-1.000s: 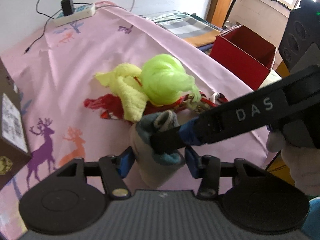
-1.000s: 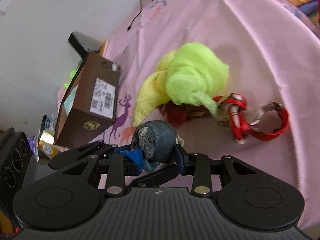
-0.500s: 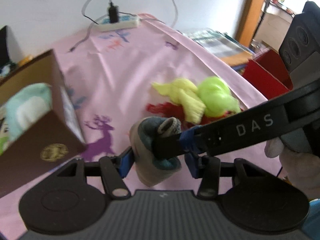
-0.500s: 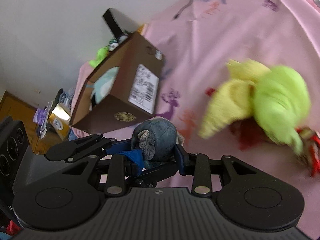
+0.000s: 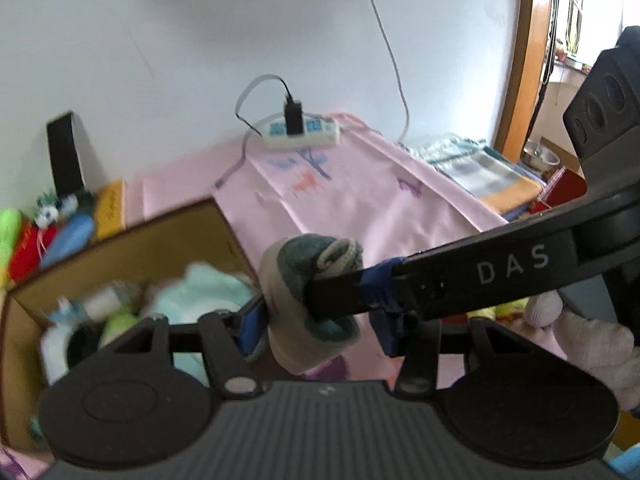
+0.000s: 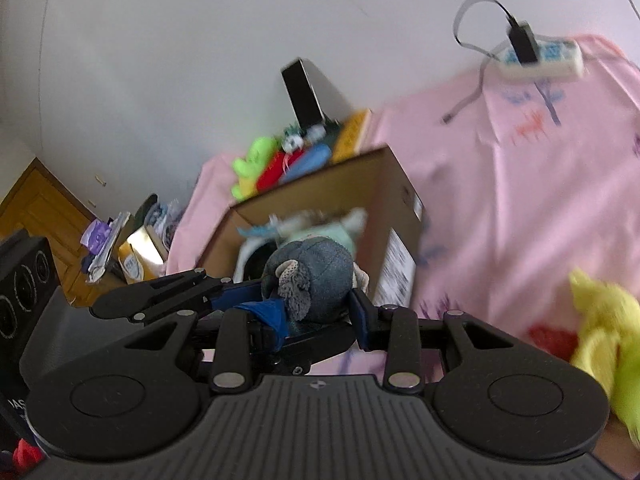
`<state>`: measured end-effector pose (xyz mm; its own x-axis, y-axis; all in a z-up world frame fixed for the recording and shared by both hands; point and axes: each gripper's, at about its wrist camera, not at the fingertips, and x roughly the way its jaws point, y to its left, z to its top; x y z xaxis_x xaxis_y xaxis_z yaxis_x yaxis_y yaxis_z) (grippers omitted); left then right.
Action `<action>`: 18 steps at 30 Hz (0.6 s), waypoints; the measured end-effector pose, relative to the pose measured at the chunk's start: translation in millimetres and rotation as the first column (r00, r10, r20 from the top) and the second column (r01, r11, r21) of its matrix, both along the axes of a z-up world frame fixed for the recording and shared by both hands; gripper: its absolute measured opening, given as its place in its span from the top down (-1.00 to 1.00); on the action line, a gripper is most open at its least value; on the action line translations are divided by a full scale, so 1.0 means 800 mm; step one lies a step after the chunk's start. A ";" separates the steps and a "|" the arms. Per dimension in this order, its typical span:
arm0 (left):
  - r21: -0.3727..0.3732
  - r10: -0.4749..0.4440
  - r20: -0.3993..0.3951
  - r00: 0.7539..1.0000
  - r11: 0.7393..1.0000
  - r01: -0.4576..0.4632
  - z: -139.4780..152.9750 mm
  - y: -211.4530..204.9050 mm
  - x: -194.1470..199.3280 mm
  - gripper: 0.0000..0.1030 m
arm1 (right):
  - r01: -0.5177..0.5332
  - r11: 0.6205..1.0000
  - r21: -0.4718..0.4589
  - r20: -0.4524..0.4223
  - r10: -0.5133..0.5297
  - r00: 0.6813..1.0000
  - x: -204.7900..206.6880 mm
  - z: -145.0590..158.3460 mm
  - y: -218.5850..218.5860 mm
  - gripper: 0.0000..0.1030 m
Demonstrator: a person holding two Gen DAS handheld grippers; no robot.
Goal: Organize soft objects
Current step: 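Carry the grey sock in the right gripper over the cardboard box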
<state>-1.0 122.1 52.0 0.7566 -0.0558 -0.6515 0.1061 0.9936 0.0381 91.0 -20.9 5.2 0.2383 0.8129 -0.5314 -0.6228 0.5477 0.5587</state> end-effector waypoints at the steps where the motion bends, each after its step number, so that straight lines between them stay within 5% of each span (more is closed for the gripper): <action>1: 0.005 0.000 0.012 1.000 1.000 0.000 0.004 0.007 0.003 0.03 | 0.004 1.000 0.006 0.010 -0.004 1.000 0.001 0.004 0.007 0.65; 8: 0.019 0.007 0.062 0.998 1.000 -0.008 0.019 0.068 0.032 0.02 | 0.060 0.997 0.042 0.051 -0.062 0.997 0.024 0.019 0.066 0.64; 18: 0.051 0.013 0.057 0.998 0.999 -0.016 -0.006 0.125 0.083 0.02 | 0.144 0.990 -0.003 0.081 -0.143 0.986 0.053 0.001 0.123 0.65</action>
<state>65.2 222.1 47.2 0.7931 -0.0122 -0.6090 0.0882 0.9916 0.0951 133.7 77.4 5.6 0.3943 0.7625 -0.5129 -0.5803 0.6394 0.5044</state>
